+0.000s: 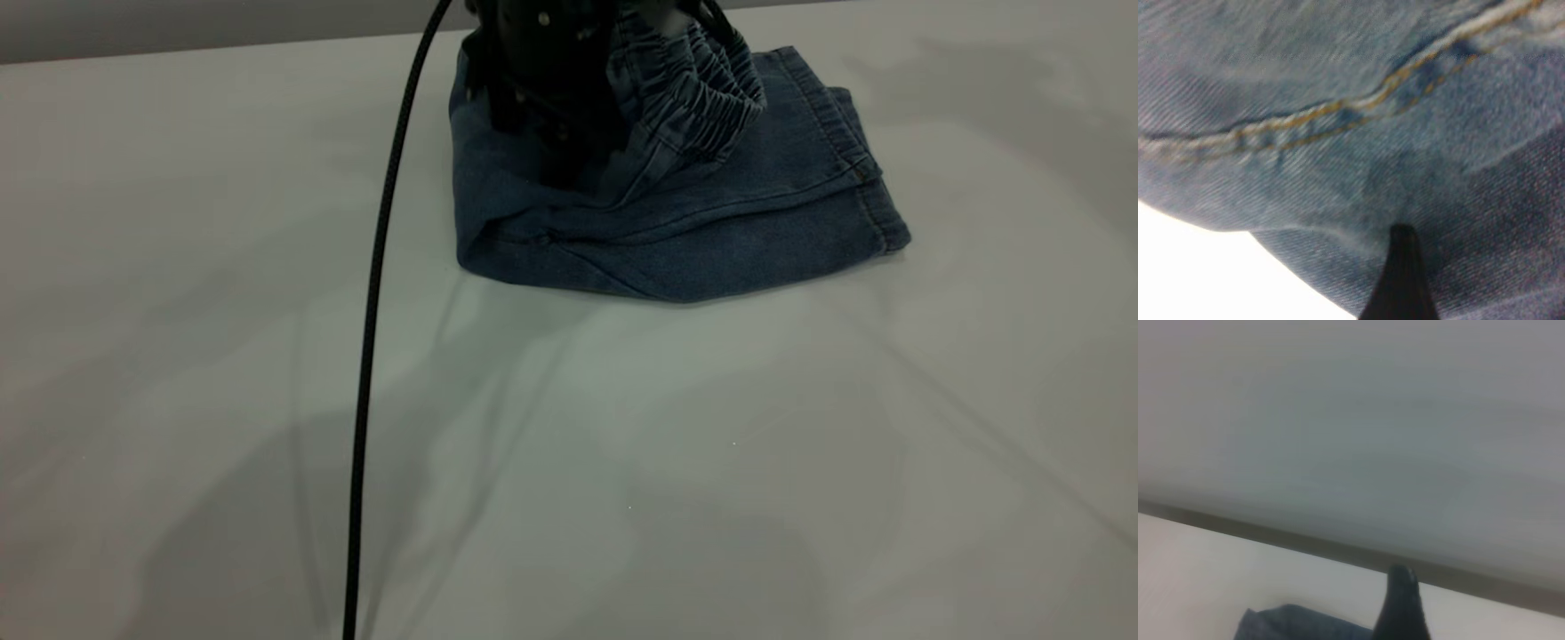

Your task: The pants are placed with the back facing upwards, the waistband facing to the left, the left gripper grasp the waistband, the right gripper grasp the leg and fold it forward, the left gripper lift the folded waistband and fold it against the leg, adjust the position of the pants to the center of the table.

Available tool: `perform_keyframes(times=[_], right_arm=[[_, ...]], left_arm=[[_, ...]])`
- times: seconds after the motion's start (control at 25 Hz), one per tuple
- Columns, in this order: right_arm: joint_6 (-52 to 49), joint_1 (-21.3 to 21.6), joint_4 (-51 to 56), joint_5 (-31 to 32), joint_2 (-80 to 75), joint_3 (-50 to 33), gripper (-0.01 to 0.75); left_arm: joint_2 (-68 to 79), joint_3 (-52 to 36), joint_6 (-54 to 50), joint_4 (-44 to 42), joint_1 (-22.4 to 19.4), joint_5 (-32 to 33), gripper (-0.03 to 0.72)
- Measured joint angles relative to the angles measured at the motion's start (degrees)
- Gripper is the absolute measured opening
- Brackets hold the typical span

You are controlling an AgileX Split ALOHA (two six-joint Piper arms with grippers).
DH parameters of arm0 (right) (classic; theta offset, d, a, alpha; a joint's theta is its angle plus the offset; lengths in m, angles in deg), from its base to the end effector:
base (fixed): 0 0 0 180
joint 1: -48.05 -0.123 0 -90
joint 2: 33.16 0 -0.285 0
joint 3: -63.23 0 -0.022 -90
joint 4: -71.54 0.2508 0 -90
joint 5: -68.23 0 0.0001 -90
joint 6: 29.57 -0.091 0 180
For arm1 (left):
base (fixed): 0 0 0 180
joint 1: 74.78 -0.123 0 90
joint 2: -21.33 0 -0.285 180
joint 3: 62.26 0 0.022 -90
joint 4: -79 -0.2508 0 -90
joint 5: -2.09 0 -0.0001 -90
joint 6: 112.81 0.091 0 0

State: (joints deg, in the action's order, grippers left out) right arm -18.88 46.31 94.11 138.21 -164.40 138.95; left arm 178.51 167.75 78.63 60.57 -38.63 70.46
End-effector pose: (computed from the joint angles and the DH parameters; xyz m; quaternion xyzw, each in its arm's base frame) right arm 0.4513 0.0466 0.4499 -0.1189 0.8640 0.1585 0.4628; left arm 0.4333 -0.2834 0.0939 0.4466 0.8810 0.1393 0.0698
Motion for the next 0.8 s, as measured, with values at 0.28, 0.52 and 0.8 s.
perform_keyframes(times=[0.28, 0.52, 0.8], right_arm=[[0.0, 0.0, 0.5, 0.0, 0.0, 0.0, 0.48], [0.1, 0.0, 0.4, 0.0, 0.0, 0.0, 0.48], [0.1, 0.0, 0.4, 0.0, 0.0, 0.0, 0.48]], left_arm=[[-1.6, 7.9, 0.2, 7.0, 0.1, 1.9, 0.54], [-0.9, 10.6, 5.5, 9.4, 0.0, 1.3, 0.54], [2.9, 10.6, 6.8, 9.3, 0.0, -5.2, 0.54]])
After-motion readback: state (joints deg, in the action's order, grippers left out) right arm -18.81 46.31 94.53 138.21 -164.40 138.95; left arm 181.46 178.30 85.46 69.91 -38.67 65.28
